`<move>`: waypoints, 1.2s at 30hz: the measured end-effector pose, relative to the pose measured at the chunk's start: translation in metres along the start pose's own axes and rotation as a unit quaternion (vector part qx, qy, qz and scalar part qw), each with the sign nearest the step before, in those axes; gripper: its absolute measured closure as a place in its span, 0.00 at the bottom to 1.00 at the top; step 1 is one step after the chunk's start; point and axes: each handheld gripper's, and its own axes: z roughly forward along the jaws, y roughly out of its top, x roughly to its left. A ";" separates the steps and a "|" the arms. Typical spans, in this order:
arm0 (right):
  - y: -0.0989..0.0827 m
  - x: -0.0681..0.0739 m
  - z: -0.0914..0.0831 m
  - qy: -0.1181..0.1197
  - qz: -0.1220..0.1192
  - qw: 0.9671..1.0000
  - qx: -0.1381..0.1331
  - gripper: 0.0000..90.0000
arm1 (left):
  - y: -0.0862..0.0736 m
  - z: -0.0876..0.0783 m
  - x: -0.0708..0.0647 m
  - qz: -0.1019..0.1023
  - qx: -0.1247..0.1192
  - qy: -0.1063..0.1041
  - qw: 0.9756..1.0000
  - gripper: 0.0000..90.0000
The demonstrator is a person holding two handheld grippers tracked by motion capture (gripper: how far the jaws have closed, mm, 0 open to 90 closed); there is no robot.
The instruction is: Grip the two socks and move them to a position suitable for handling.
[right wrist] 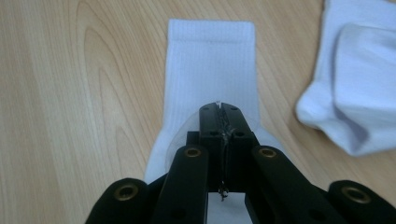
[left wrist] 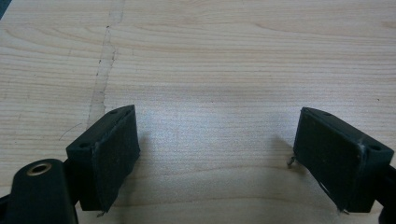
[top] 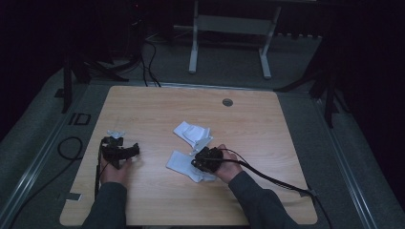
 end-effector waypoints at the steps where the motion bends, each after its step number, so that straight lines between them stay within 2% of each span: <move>1: 0.000 0.000 -0.002 -0.004 -0.003 1.000 0.002 0.98 | 0.000 0.000 0.000 0.000 0.000 0.000 1.000 0.16; 6: -0.003 -0.001 -0.014 -0.011 -0.012 1.000 0.007 0.98 | 0.000 0.000 0.000 0.000 0.000 0.000 1.000 0.16; 8: -0.008 -0.003 -0.019 -0.010 -0.007 1.000 0.007 0.98 | 0.000 0.000 0.000 0.000 0.000 0.000 1.000 0.16; 15: -0.026 -0.010 -0.035 -0.026 0.005 1.000 0.015 0.98 | 0.000 0.000 0.000 0.000 0.000 0.000 1.000 0.16; 16: -0.039 -0.017 -0.042 -0.034 0.019 0.999 0.018 0.98 | 0.000 0.000 0.000 0.000 0.000 0.000 1.000 0.16; 19: -0.047 -0.022 -0.046 -0.039 0.027 0.999 0.020 0.98 | 0.000 0.000 0.000 0.000 0.000 0.000 1.000 0.16; 23: -0.065 -0.030 -0.050 -0.040 0.049 0.998 0.027 0.96 | 0.000 0.000 0.000 0.000 0.000 0.000 1.000 0.16; 26: -0.078 -0.036 -0.056 -0.042 0.065 0.997 0.029 0.86 | 0.000 0.000 0.000 0.000 0.000 0.000 1.000 0.16; 29: -0.084 -0.042 -0.070 -0.056 0.081 0.995 0.013 0.77 | 0.000 0.000 0.000 0.000 0.000 0.000 1.000 0.16; 32: -0.083 -0.047 -0.083 -0.062 0.093 0.994 -0.006 0.72 | 0.000 0.000 0.000 0.000 0.000 0.000 1.000 0.16; 36: -0.078 -0.052 -0.086 -0.063 0.093 0.994 -0.011 0.71 | 0.000 0.000 0.000 0.000 0.000 0.000 1.000 0.16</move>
